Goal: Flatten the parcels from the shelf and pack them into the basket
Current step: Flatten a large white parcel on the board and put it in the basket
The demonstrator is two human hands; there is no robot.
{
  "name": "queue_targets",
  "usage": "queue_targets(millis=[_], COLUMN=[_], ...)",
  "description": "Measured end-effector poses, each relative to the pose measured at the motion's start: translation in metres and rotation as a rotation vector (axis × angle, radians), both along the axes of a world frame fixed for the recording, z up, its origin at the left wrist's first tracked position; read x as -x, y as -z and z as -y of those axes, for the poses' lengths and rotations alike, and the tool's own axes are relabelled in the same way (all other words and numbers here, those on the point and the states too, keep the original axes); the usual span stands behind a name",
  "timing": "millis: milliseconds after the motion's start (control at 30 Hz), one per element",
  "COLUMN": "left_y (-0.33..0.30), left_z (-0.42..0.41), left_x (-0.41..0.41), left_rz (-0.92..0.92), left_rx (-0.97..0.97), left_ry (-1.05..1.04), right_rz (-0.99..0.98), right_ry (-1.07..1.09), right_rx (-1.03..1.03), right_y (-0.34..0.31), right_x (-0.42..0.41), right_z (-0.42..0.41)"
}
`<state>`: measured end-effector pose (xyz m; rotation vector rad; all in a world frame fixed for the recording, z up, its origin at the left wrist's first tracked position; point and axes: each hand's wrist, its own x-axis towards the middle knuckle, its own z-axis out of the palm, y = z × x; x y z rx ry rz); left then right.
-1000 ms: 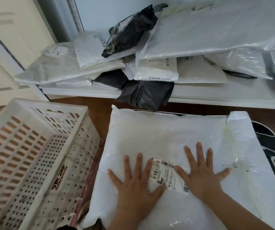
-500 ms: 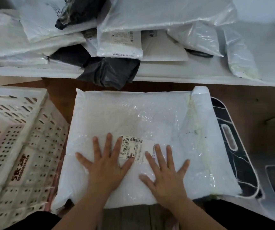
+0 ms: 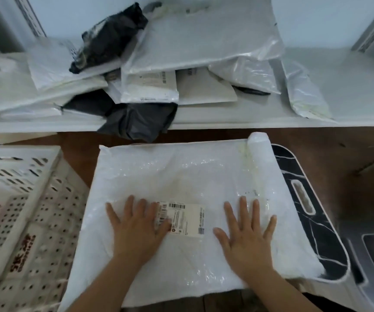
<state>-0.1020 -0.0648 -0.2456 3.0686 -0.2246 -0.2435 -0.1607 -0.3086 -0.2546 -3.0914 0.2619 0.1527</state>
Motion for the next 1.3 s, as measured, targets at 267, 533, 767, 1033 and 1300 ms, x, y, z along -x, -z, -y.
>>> queue_targets(millis=[267,533,767,1033,1300], left_y=[-0.011,0.026,0.027,0.029,0.024], left_z=[-0.007,-0.017,-0.016,-0.015,-0.013], left_x=[-0.064,-0.064,-0.065,-0.065,-0.064], left_rz=[0.028,-0.051,-0.054,-0.041,-0.073], left_rx=[-0.076,-0.029,-0.005,0.000,-0.004], left_ry=[0.022,-0.040,-0.066,-0.114,-0.118], right_rz=[0.103,0.074,-0.054,-0.145,-0.135], right_ry=[-0.352,-0.357,-0.427,-0.366,-0.129], right_rx=[-0.067,-0.038,-0.071,-0.057,-0.097], right_y=[-0.013,0.018,0.000,-0.002,0.004], right_x=[-0.110,-0.117,-0.140,-0.181,-0.169], right_z=[-0.105,-0.105,-0.110,-0.059,-0.007])
